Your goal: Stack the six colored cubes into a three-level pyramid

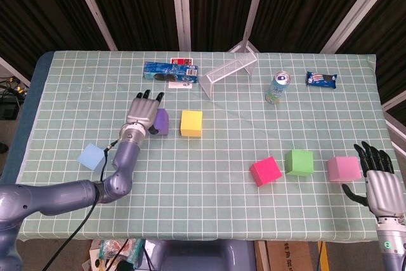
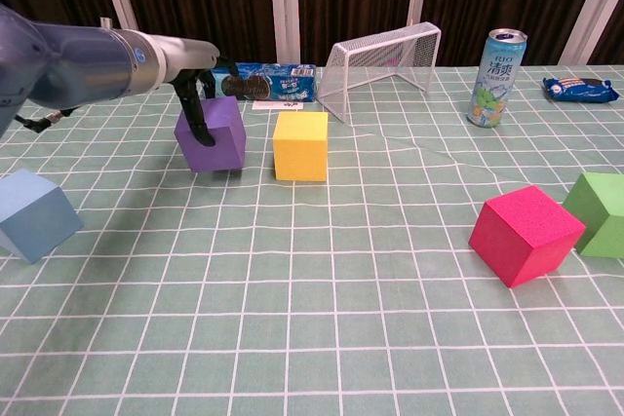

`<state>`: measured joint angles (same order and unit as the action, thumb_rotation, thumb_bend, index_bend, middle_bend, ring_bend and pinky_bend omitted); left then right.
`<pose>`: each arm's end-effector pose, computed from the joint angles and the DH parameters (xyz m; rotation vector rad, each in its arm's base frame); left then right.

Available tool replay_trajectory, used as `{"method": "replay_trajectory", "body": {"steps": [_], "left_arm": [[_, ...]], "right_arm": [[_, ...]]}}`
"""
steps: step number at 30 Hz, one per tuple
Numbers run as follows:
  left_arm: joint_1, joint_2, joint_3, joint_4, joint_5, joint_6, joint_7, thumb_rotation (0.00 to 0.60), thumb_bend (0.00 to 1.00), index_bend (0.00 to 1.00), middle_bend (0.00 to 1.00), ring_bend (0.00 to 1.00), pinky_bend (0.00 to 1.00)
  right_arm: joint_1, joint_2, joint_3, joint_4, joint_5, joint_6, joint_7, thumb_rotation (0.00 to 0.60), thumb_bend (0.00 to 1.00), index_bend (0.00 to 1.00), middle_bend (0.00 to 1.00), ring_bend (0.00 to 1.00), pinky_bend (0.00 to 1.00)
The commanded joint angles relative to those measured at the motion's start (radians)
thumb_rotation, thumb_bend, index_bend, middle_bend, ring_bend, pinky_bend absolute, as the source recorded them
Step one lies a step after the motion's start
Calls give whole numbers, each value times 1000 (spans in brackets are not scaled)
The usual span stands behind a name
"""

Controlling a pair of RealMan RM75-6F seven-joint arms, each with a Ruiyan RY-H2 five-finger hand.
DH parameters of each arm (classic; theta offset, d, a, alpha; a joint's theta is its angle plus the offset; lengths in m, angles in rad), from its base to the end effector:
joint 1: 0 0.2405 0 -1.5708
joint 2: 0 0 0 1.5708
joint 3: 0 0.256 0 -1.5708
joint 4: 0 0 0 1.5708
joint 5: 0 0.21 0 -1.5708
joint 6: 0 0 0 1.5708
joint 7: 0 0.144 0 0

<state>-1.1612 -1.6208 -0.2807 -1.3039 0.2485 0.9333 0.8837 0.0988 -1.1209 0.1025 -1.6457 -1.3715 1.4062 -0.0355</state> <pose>-0.0811 0.4333 -0.0191 -1.7152 -0.9532 -0.5511 -0.3178 -0.1949 0.1587 1.3007 -0.9765 0.8482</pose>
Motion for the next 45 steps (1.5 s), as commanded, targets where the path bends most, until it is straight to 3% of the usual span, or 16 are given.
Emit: {"method": "replay_trajectory", "body": {"steps": [1, 25, 45], "left_arm": [[-16, -21, -1, 30, -13, -11, 10, 600, 262, 0, 417, 37, 112], [-107, -127, -7, 198, -76, -92, 66, 600, 266, 0, 387, 37, 112], [-140, -166, -7, 242, -97, -116, 87, 600, 266, 0, 385, 37, 112]], "right_arm": [[0, 1, 0, 0, 2, -3, 3, 600, 262, 0, 0, 0, 0], [-6, 27, 1, -12, 29, -21, 36, 600, 263, 0, 0, 0, 0], [-5, 36, 2, -21, 38, -36, 53, 600, 263, 0, 0, 0, 0]]}}
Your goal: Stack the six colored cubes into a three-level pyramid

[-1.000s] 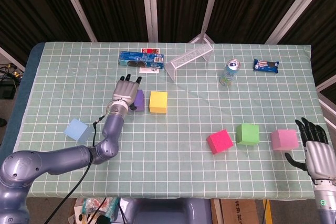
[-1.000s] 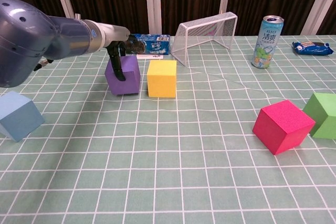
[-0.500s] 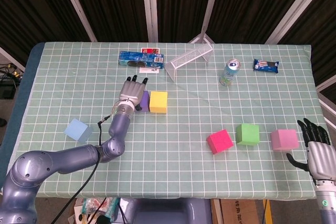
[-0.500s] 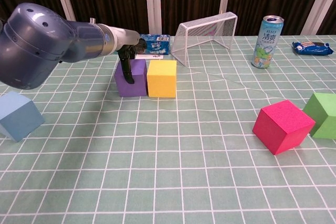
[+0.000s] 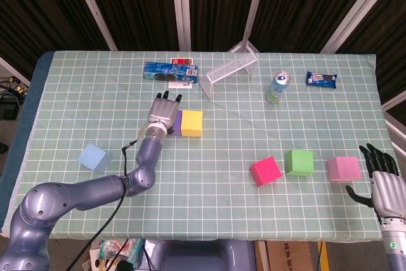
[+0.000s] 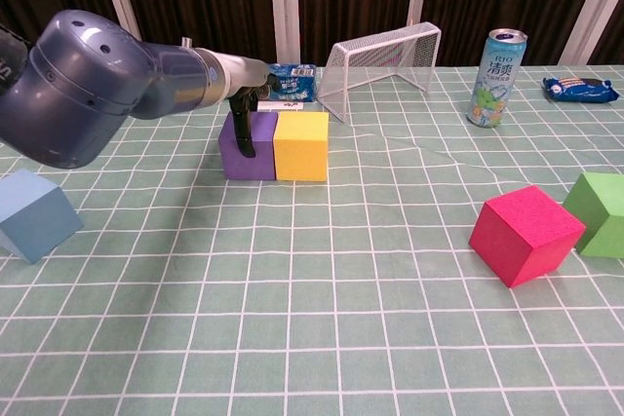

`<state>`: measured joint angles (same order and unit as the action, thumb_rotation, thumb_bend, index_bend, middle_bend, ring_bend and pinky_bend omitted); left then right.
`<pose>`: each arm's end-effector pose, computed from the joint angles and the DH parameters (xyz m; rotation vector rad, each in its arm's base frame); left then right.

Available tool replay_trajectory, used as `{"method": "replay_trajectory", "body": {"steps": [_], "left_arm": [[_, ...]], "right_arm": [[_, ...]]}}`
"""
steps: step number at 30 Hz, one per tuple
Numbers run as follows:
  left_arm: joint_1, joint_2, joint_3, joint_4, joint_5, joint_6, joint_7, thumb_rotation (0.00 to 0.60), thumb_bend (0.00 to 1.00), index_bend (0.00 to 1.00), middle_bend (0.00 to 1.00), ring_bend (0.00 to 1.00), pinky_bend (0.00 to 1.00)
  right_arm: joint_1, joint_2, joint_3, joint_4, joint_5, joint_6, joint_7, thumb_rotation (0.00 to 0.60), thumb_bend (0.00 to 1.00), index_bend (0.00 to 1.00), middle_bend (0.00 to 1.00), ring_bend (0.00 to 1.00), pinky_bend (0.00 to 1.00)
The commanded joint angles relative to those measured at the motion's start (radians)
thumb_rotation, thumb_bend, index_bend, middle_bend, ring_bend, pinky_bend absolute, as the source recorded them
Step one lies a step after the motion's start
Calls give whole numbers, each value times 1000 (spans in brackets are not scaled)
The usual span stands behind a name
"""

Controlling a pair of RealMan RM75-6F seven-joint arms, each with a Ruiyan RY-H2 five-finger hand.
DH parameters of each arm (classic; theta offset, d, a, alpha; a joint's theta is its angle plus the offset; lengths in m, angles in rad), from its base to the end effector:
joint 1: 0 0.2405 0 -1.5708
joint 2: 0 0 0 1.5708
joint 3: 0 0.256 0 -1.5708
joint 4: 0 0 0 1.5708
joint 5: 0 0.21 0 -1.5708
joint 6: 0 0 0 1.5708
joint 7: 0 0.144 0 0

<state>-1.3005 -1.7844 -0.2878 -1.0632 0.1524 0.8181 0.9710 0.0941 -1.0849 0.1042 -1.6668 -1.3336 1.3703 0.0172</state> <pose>-0.0433 0.4465 -0.0656 -1.8062 -0.9106 -0.5015 -0.3238 -0.1927 0.1657 1.2661 -1.0476 0.8396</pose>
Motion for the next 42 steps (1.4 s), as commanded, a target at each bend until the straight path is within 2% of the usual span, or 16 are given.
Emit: {"method": "replay_trajectory", "body": {"steps": [1, 33, 42], "left_arm": [[-2, -4, 0, 1, -2, -2, 0, 600, 266, 0, 386, 37, 112], [8, 20, -2, -52, -23, 4, -31, 600, 266, 0, 405, 37, 112], [5, 22, 4, -55, -33, 4, -25, 600, 254, 0, 355, 37, 111]], "right_arm": [[0, 0, 0, 0, 1, 0, 1, 600, 263, 0, 0, 0, 0], [-1, 4, 0, -10, 10, -6, 3, 600, 262, 0, 0, 0, 0], [-1, 4, 0, -12, 11, -8, 4, 600, 263, 0, 0, 0, 0]]}}
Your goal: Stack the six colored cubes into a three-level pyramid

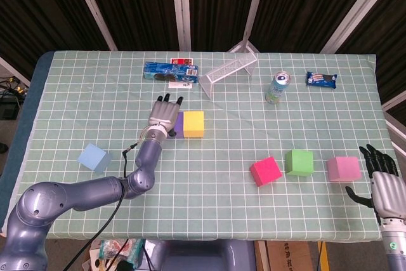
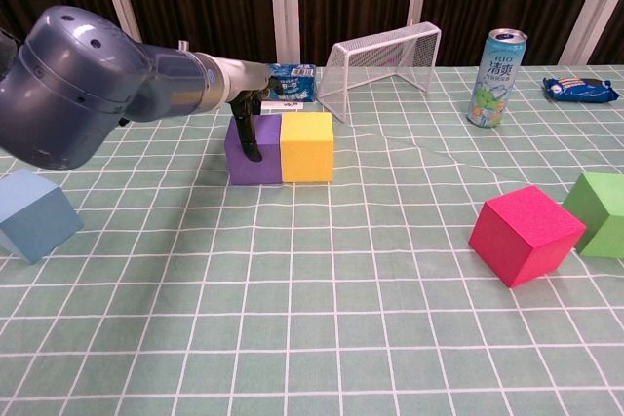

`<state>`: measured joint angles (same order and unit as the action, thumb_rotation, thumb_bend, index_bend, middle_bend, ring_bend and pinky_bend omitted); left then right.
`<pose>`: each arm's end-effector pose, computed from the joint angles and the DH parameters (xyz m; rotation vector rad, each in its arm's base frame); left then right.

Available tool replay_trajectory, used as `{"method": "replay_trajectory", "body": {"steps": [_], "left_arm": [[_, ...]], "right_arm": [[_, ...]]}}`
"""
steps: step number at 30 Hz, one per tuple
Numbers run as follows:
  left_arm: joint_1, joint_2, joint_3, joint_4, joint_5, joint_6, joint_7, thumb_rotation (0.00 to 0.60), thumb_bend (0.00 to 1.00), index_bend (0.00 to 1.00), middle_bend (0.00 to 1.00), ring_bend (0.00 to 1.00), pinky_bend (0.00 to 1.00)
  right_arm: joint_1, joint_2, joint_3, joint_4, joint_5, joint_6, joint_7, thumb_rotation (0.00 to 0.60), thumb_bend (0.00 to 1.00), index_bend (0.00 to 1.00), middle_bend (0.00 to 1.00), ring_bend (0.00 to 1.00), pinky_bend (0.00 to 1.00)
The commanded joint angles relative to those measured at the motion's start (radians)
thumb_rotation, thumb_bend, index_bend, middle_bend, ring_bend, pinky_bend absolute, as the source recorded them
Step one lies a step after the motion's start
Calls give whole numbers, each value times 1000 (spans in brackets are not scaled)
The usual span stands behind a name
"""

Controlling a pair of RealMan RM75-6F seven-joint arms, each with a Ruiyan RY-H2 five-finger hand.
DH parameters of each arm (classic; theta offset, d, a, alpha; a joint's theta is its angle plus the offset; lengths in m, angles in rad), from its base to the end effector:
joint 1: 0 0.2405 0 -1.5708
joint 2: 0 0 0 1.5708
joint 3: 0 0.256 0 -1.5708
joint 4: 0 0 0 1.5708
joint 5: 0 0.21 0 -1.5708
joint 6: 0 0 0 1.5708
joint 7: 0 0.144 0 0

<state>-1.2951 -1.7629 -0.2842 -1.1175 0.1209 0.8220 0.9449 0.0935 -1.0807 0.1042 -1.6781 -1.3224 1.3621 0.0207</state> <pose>-0.0442 0.4390 -0.0663 -1.8111 -0.9771 -0.5101 -0.3238 -0.1921 0.1652 1.2578 -1.0673 0.8374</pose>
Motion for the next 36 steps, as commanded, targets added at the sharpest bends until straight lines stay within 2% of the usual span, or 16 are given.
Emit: {"method": "replay_trajectory", "body": {"steps": [1, 7, 16, 24, 33, 36], "left_arm": [[0, 1, 2, -1, -4, 1, 3, 600, 237, 0, 330, 37, 110], [-2, 7, 5, -12, -16, 8, 11, 600, 150, 0, 187, 29, 97], [3, 25, 7, -35, -28, 17, 12, 600, 106, 0, 42, 0, 96], [20, 74, 10, -93, -25, 46, 5, 600, 33, 0, 0, 0, 69], [19, 194, 62, -236, -122, 65, 105, 600, 11, 0, 0, 0, 41], [14, 215, 72, -253, -133, 76, 123, 600, 12, 0, 0, 0, 40]], "right_arm": [[0, 0, 0, -1, 1, -1, 1, 600, 262, 0, 0, 0, 0], [0, 3, 0, -3, 4, -3, 1, 600, 262, 0, 0, 0, 0], [-1, 3, 0, -6, 5, -3, 0, 600, 263, 0, 0, 0, 0], [0, 3, 0, -9, 8, -5, 2, 600, 263, 0, 0, 0, 0], [-3, 4, -2, -14, 2, -1, 5, 600, 263, 0, 0, 0, 0], [-3, 5, -2, -17, 4, -2, 8, 600, 262, 0, 0, 0, 0]]}}
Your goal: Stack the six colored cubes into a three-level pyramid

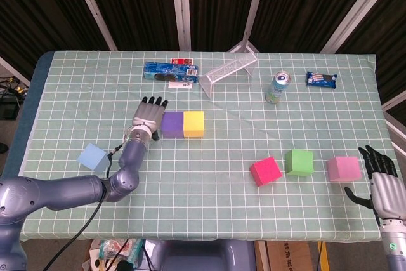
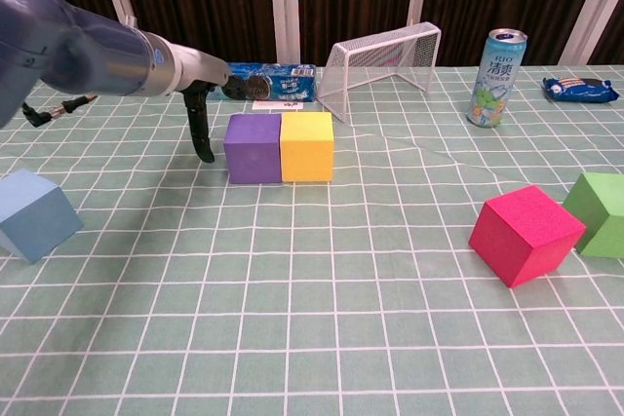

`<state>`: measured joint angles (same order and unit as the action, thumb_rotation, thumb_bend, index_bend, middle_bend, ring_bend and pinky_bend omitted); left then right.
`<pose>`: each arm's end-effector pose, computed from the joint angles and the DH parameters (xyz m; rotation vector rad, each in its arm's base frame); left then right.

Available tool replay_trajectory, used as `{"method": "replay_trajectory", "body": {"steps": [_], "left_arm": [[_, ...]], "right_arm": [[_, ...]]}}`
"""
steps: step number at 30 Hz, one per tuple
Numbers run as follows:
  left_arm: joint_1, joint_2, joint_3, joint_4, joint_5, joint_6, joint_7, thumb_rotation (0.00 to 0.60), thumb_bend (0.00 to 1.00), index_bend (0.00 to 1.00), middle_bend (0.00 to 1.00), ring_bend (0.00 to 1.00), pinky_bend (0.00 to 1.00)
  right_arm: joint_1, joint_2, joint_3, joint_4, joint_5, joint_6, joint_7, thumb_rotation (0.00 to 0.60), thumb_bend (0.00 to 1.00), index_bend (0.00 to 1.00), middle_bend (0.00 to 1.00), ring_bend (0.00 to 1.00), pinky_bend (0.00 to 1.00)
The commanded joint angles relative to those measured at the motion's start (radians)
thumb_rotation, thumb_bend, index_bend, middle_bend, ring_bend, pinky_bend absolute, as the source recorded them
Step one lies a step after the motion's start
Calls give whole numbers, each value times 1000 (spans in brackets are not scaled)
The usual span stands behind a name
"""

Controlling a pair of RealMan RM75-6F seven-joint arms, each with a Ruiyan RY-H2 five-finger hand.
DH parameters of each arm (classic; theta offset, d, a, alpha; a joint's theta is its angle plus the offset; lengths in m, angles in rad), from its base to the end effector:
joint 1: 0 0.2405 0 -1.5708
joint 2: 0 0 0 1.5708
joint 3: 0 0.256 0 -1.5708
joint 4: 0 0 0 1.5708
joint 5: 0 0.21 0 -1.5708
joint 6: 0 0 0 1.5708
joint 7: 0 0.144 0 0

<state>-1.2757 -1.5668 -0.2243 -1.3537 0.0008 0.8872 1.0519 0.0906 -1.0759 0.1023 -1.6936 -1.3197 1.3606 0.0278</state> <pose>-0.0678 0.4297 -0.0208 -1.8138 -0.9344 -0.3694 -0.3220 -0.1904 0.1646 1.2511 -1.0861 0.8447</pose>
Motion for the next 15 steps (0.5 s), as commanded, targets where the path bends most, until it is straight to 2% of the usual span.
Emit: {"method": "replay_trajectory", "body": {"steps": [1, 4, 15], "left_arm": [[-6, 24, 13, -20, -12, 14, 16, 600, 24, 0, 0, 0, 41], [-6, 34, 15, -23, -4, 27, 13, 600, 67, 0, 0, 0, 40], [-8, 4, 25, 39, 40, 61, 1, 600, 84, 0, 0, 0, 40]], "right_arm": [[-1, 1, 0, -2, 3, -1, 2, 600, 262, 0, 0, 0, 0], [-1, 2, 1, -5, 5, -2, 4, 600, 262, 0, 0, 0, 0], [1, 0, 4, -8, 9, -4, 8, 600, 263, 0, 0, 0, 0]]}}
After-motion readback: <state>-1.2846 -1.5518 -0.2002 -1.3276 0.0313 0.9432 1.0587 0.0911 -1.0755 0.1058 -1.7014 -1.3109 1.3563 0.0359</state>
